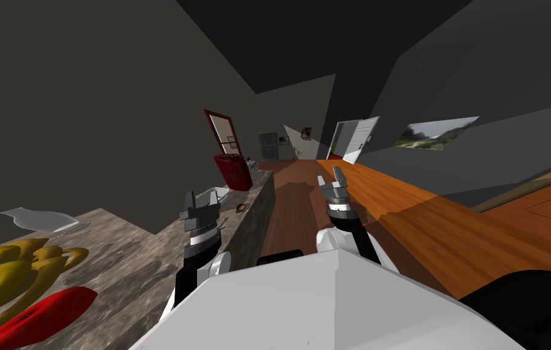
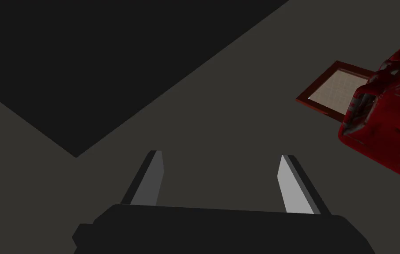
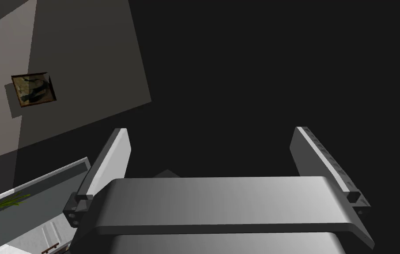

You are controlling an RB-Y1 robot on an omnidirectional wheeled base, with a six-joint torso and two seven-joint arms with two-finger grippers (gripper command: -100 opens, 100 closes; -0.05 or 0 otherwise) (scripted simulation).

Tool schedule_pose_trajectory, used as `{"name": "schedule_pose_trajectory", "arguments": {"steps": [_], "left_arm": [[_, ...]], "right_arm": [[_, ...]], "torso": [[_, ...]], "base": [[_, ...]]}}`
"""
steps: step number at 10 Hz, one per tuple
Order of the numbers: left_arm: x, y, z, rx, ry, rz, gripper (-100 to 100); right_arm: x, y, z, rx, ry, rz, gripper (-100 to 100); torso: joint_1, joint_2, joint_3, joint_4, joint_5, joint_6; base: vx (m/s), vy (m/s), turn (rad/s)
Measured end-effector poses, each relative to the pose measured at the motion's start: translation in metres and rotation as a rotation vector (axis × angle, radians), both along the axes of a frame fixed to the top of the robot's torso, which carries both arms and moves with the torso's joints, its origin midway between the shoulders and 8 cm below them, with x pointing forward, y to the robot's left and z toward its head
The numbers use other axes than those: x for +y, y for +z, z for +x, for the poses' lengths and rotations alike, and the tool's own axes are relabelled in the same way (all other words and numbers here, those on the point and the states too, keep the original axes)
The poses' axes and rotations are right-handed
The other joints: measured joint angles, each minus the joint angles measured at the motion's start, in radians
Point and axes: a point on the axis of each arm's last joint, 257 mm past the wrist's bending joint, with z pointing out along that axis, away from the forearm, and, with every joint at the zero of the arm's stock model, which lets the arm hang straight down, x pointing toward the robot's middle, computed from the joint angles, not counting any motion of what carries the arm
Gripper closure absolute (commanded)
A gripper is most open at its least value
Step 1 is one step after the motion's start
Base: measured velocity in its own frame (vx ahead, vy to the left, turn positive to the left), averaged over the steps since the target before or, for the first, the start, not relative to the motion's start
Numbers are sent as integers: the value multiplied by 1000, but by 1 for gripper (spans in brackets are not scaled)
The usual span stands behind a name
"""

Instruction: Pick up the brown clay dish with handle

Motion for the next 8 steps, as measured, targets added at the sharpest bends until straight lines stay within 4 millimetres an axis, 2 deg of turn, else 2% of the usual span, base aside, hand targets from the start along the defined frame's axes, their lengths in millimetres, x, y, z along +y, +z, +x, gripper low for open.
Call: {"name": "schedule_pose_trajectory", "arguments": {"steps": [4,8], "left_arm": [[-10,-8,16,67,-51,58,-100],[-12,-18,35,144,-84,72,-100]], "right_arm": [[0,0,0,0,0,0,0],[0,0,0,0,0,0,0]], "torso": [[-1,1,1,0,0,0],[-2,1,0,0,-1,0]], "base": [[-14,-20,-66],[-11,-30,-77]]}}
